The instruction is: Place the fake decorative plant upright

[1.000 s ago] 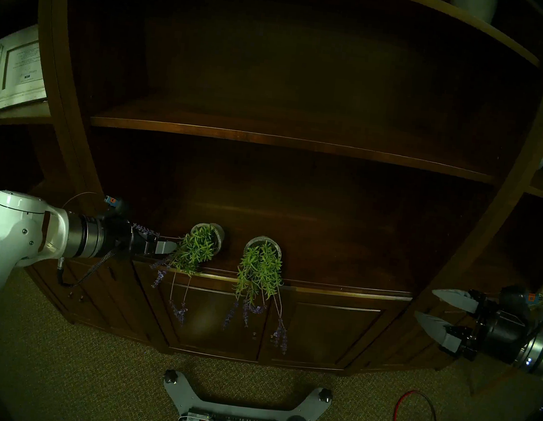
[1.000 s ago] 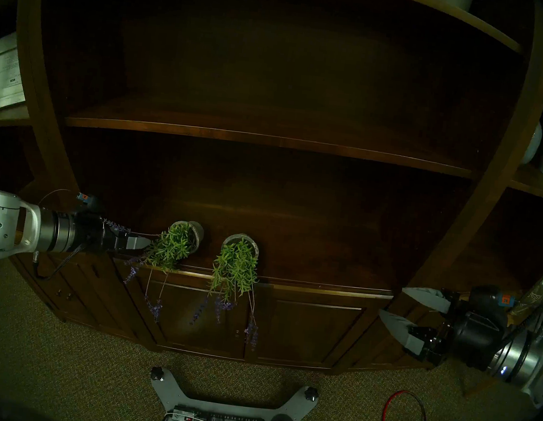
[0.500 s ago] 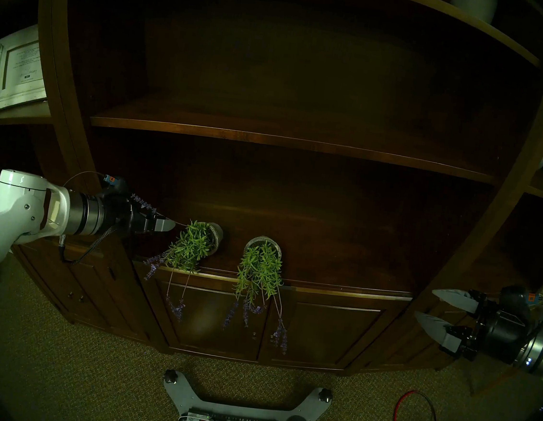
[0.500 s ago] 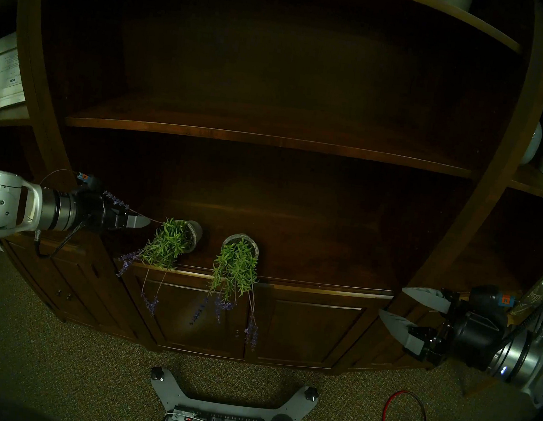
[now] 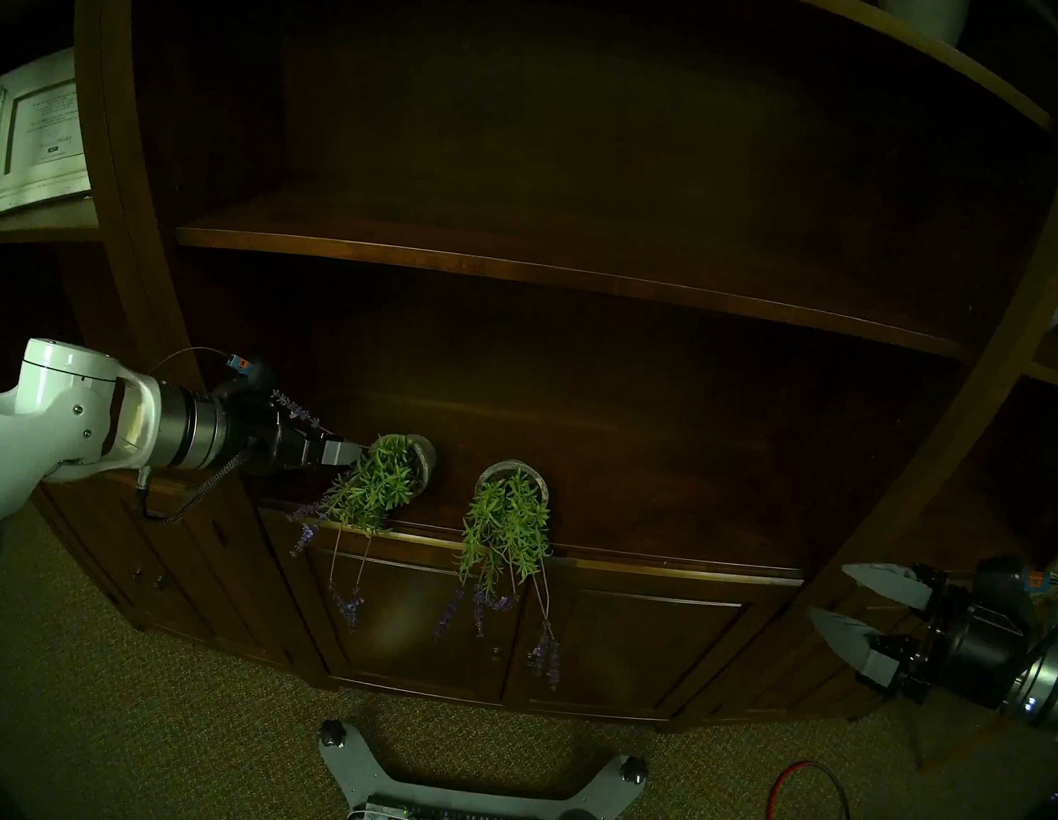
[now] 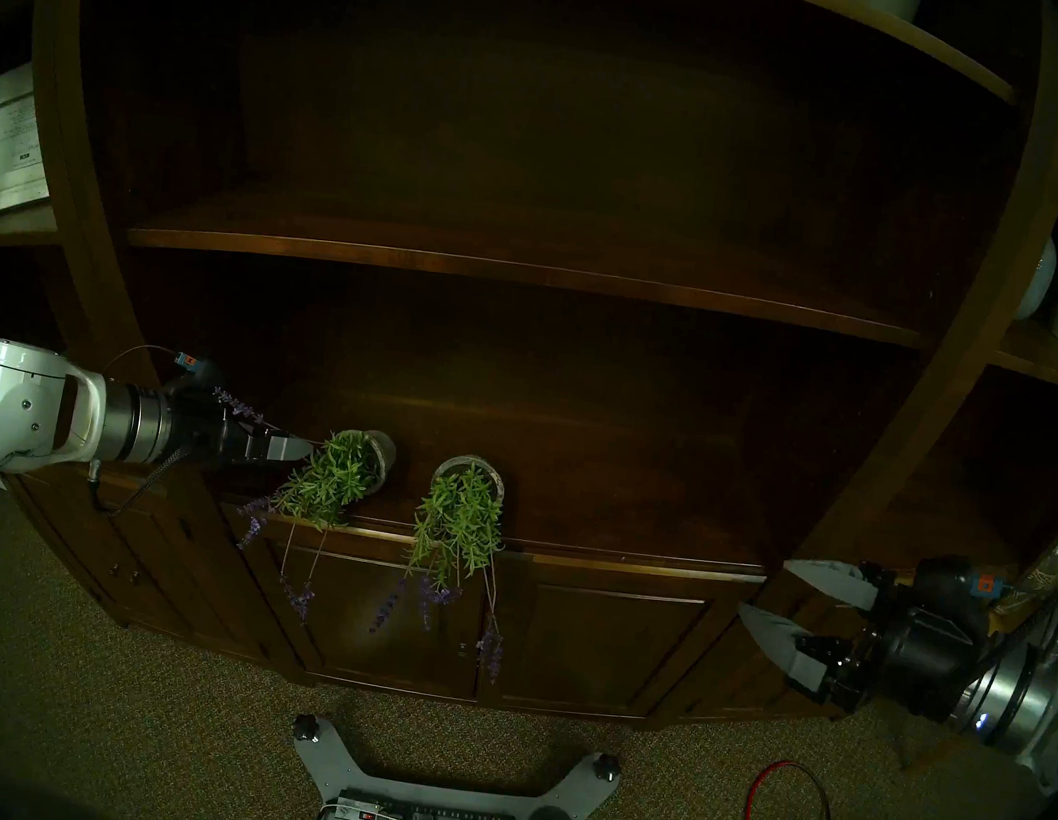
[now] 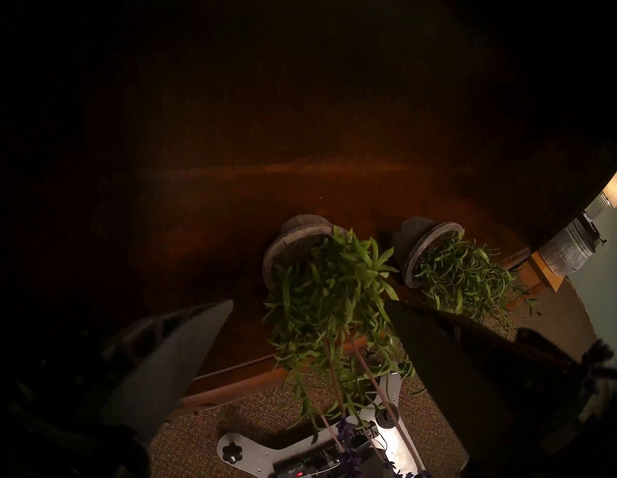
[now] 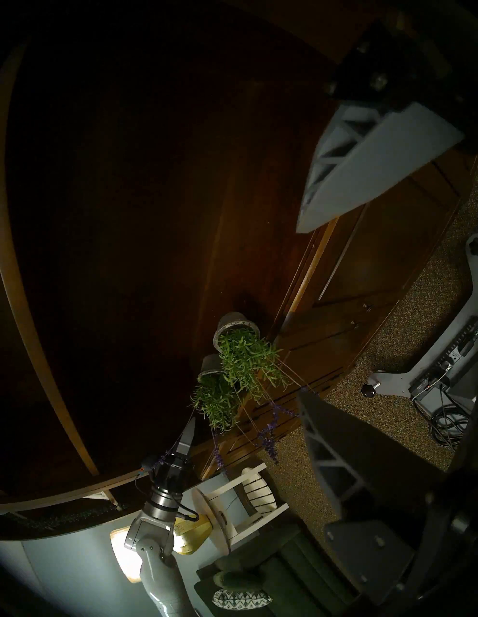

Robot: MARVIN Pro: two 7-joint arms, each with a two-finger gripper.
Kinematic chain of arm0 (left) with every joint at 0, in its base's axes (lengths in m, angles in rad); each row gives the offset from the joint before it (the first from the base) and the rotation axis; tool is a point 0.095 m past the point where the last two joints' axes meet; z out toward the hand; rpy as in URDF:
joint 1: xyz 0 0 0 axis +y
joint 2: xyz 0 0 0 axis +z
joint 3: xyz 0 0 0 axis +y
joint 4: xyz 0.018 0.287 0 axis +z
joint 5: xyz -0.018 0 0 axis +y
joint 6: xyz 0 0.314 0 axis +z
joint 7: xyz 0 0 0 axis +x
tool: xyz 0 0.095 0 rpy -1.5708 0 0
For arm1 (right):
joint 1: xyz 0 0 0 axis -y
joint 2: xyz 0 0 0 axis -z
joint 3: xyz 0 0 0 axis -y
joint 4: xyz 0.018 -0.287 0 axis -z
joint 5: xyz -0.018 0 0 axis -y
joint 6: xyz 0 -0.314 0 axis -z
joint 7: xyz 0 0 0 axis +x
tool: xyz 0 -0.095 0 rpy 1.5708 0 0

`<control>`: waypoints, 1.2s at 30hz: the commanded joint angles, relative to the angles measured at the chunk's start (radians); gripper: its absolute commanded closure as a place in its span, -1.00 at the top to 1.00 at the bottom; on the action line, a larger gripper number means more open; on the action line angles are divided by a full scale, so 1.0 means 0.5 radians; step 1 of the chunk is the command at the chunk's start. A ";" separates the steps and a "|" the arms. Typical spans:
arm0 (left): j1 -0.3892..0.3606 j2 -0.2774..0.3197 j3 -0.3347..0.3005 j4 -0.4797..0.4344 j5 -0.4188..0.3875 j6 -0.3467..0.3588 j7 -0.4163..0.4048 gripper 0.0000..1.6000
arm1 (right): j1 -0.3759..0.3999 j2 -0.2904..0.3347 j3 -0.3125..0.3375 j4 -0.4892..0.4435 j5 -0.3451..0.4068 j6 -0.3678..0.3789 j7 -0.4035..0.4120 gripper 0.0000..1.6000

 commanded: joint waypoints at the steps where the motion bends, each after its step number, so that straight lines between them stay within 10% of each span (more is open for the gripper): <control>1: -0.197 0.023 0.062 -0.012 0.008 -0.066 0.009 1.00 | 0.004 -0.001 0.003 -0.004 -0.003 -0.005 0.002 1.00; 36: -0.746 -0.471 0.556 -0.003 0.128 0.238 0.102 1.00 | 0.003 -0.001 0.004 -0.004 -0.003 -0.005 0.002 1.00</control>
